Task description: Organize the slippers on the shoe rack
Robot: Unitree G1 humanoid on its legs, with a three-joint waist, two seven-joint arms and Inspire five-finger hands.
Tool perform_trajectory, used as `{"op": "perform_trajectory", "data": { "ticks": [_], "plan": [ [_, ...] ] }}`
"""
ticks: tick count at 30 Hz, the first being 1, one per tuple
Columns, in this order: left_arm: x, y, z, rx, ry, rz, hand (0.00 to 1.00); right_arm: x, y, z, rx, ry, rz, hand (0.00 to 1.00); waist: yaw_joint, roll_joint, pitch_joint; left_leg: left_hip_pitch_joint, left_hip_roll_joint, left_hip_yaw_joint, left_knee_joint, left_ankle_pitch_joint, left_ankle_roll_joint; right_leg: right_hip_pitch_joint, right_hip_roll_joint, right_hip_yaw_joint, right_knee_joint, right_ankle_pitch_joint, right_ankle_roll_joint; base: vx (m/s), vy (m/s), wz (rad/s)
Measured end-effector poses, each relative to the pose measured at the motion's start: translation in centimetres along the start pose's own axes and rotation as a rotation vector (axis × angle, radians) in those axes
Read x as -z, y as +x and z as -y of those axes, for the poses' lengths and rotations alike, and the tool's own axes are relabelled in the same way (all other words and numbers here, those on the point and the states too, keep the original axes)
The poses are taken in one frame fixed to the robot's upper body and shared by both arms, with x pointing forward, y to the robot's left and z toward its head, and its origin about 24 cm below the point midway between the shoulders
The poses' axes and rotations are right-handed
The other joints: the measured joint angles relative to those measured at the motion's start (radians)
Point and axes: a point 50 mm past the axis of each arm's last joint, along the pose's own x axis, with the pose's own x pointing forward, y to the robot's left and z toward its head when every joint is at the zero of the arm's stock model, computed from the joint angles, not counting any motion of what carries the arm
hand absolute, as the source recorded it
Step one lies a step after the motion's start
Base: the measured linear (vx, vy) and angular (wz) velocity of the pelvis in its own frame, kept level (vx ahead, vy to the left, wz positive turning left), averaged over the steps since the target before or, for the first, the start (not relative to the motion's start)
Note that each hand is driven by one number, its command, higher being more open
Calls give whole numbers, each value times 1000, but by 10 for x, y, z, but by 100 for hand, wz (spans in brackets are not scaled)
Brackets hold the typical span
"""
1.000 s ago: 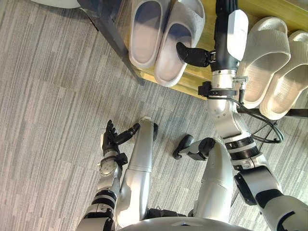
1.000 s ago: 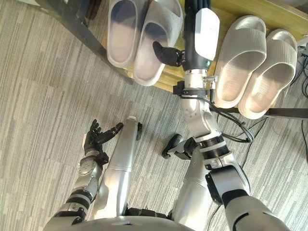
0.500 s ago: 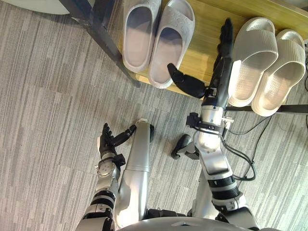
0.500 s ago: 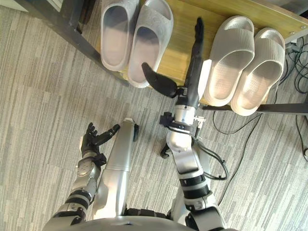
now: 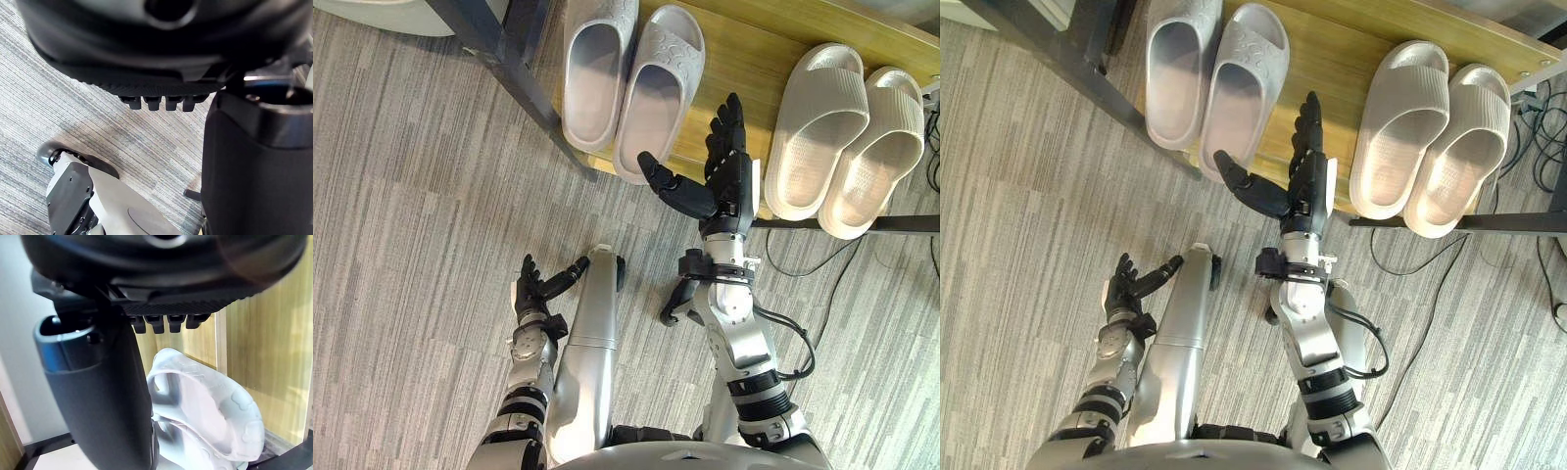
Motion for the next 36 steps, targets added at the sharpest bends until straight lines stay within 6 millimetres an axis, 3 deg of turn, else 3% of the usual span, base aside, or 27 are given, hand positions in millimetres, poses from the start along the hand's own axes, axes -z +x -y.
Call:
{"op": "perform_trajectory", "data": {
  "ticks": [7, 17, 22, 36],
  "plan": [
    [0, 1, 1, 8, 0, -2, 100, 1, 14, -14, -77, 45, -5, 100, 2, -1, 0, 1, -8, -1, -8, 1, 1, 4, -7, -4, -4, 2, -4, 29, 3, 4],
    [-1, 1, 3, 13, -1, 0, 100, -4, 34, -16, -66, -1, 24, 100, 4, 0, -1, -3, -16, -11, -14, 9, -6, 4, -14, -15, -2, -2, -5, 6, 0, 2],
    [-2, 2, 5, 19, -4, 0, 100, -7, 44, -12, -49, -27, 36, 100, 13, 2, -1, -4, -19, -17, -18, 16, -11, 4, -17, -21, 2, -4, -14, 11, -7, 5],
    [3, 1, 14, 43, -15, -31, 100, -13, 54, 6, 1, -127, 59, 100, 22, 36, -3, -9, -20, -18, -18, 24, -9, -3, -19, -23, 9, -4, -17, 3, 1, 0]
  ]
}}
